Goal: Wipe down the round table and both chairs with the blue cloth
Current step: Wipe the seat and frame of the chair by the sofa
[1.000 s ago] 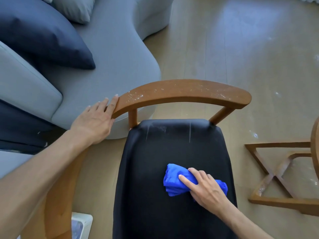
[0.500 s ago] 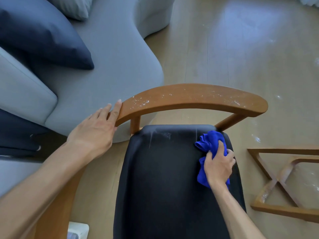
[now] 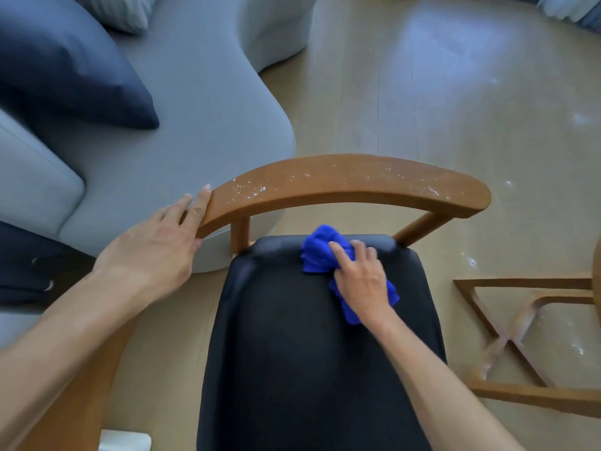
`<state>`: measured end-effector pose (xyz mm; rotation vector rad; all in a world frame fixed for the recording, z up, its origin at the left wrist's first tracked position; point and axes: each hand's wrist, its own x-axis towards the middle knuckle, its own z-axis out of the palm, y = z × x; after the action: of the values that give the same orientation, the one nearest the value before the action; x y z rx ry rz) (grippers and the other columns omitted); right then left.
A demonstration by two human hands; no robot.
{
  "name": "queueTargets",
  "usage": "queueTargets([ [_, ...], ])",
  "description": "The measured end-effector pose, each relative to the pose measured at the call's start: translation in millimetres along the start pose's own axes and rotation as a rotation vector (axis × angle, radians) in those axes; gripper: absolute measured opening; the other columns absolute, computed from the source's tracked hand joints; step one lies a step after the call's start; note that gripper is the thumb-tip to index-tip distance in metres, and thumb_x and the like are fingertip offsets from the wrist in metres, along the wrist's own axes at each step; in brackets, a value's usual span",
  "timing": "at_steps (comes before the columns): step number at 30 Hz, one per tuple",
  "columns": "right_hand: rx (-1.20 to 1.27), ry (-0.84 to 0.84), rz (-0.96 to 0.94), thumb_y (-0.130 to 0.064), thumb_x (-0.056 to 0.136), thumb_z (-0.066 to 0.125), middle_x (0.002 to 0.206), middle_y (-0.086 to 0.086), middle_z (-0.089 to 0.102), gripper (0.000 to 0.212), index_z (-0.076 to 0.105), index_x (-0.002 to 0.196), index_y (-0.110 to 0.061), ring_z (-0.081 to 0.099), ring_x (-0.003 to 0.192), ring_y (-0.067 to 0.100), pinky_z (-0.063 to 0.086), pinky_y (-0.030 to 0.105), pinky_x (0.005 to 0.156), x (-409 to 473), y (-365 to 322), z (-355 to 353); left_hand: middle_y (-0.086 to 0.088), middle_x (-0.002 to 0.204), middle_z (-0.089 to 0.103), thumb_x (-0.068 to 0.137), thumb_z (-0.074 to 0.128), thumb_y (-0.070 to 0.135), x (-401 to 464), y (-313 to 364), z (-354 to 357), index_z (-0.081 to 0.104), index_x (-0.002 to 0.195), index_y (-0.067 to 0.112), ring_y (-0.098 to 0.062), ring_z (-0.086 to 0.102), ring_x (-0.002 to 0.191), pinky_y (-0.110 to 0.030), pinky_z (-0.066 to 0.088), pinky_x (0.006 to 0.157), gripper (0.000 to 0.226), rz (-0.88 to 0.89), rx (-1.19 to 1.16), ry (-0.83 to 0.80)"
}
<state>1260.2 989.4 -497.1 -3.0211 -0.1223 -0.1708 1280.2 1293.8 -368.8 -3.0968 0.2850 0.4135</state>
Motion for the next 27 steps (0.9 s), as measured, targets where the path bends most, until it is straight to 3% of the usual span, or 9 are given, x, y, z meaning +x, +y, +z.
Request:
queueTargets([
  [4, -0.017, -0.092, 0.559, -0.017, 0.092, 0.051, 0.122, 0.025, 0.045, 0.046, 0.043, 0.138, -0.017, 0.047, 0.100, 0.043, 0.048, 0.050, 0.074, -2, 34, 2, -0.001, 0.161, 0.011, 0.101, 0.027, 0.038, 1, 1, 1, -0.030, 0.145, 0.031, -0.025, 0.032, 0.140, -0.042, 0.037, 0.108, 0.072, 0.004, -0.021, 0.001],
  [7, 0.058, -0.053, 0.737, -0.012, 0.094, 0.043, 0.125, 0.025, 0.040, 0.043, 0.039, 0.137, -0.015, 0.045, 0.100, 0.042, 0.046, 0.046, 0.073, 17, -2, 11, -0.001, 0.161, 0.010, 0.102, 0.026, 0.037, 2, 0, 4, -0.033, 0.143, 0.030, -0.024, 0.031, 0.140, -0.040, 0.034, 0.110, 0.073, 0.022, -0.022, 0.012],
  [10, 0.052, -0.088, 0.650, -0.006, 0.089, 0.045, 0.118, 0.023, 0.048, 0.041, 0.047, 0.130, -0.014, 0.050, 0.095, 0.037, 0.047, 0.039, 0.067, 35, -54, 16, -0.001, 0.161, 0.009, 0.102, 0.026, 0.037, 2, -2, 8, -0.042, 0.135, 0.030, -0.023, 0.029, 0.141, -0.039, 0.033, 0.110, 0.076, 0.041, -0.017, 0.035],
  [12, 0.077, -0.064, 0.430, -0.005, 0.075, 0.062, 0.100, 0.017, 0.061, 0.039, 0.063, 0.113, -0.015, 0.056, 0.075, 0.031, 0.047, 0.033, 0.053, 32, -104, 16, -0.002, 0.161, 0.008, 0.102, 0.025, 0.037, 2, -2, 7, -0.045, 0.129, 0.030, -0.022, 0.027, 0.142, -0.038, 0.033, 0.111, 0.075, 0.049, -0.003, 0.040],
  [15, 0.094, -0.210, 0.162, -0.008, 0.060, 0.069, 0.084, 0.007, 0.063, 0.041, 0.069, 0.099, -0.021, 0.054, 0.061, 0.022, 0.043, 0.028, 0.043, 20, -157, 16, -0.001, 0.161, 0.005, 0.102, 0.024, 0.036, 2, 1, 4, -0.046, 0.128, 0.030, -0.022, 0.027, 0.143, -0.037, 0.033, 0.111, 0.075, 0.067, 0.002, 0.025],
  [18, 0.079, -0.188, -0.057, -0.007, 0.056, 0.070, 0.085, 0.006, 0.063, 0.045, 0.069, 0.099, -0.021, 0.054, 0.062, 0.023, 0.043, 0.028, 0.042, 25, -125, 8, -0.001, 0.162, 0.005, 0.101, 0.023, 0.038, 0, 0, 1, -0.045, 0.130, 0.032, -0.023, 0.030, 0.142, -0.039, 0.036, 0.109, 0.074, 0.062, -0.014, 0.019],
  [20, -0.041, -0.222, -0.217, -0.008, 0.066, 0.066, 0.097, 0.009, 0.062, 0.045, 0.065, 0.109, -0.021, 0.056, 0.073, 0.028, 0.047, 0.034, 0.052, 31, -65, 1, -0.001, 0.161, 0.008, 0.099, 0.021, 0.041, 1, -2, 3, -0.046, 0.131, 0.034, -0.023, 0.036, 0.138, -0.040, 0.042, 0.103, 0.075, 0.060, -0.012, 0.047],
  [24, -0.111, -0.206, 0.133, -0.003, 0.084, 0.052, 0.119, 0.017, 0.054, 0.049, 0.054, 0.130, -0.018, 0.051, 0.095, 0.036, 0.049, 0.045, 0.072, 14, 83, -18, -0.001, 0.158, 0.020, 0.097, 0.026, 0.040, 3, -7, 11, -0.041, 0.134, 0.040, -0.027, 0.045, 0.128, -0.044, 0.050, 0.091, 0.077, 0.055, -0.026, 0.070],
  [27, -0.014, -0.129, 0.302, -0.002, 0.081, 0.060, 0.117, 0.019, 0.054, 0.051, 0.054, 0.131, -0.014, 0.052, 0.092, 0.038, 0.050, 0.046, 0.073, -37, 118, -25, -0.005, 0.152, 0.034, 0.094, 0.030, 0.041, 5, -12, 17, -0.028, 0.143, 0.041, -0.032, 0.053, 0.117, -0.047, 0.054, 0.079, 0.076, 0.036, -0.036, 0.103],
])
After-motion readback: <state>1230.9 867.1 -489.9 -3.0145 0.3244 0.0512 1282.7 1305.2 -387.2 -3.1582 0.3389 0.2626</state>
